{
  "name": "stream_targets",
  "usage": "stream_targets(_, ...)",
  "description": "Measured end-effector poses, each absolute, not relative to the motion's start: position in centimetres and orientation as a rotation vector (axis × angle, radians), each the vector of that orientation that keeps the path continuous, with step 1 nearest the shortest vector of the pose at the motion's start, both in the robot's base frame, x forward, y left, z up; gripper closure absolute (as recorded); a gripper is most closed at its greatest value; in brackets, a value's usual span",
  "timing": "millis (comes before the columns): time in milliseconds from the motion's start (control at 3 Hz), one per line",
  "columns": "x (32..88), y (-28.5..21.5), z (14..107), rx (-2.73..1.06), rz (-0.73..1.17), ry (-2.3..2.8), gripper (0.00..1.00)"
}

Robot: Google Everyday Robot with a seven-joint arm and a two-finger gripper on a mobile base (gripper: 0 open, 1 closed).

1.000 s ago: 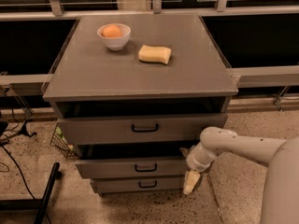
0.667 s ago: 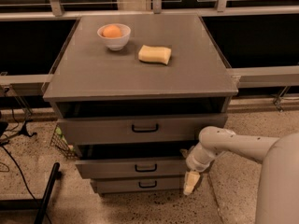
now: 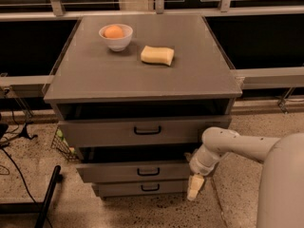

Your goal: Open middle drawer

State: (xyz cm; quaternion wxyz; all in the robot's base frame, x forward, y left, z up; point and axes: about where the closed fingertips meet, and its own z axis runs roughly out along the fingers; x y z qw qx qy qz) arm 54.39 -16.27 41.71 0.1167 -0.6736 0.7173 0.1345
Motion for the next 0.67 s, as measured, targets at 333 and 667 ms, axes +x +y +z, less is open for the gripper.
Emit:
stream_targets(333, 53.3, -16.7, 42.3, -1.953, 0.408, 2.127, 0.0)
stream_targets(667, 51.2, -17.8, 43.3, -1.915, 0.441, 2.171, 0.0)
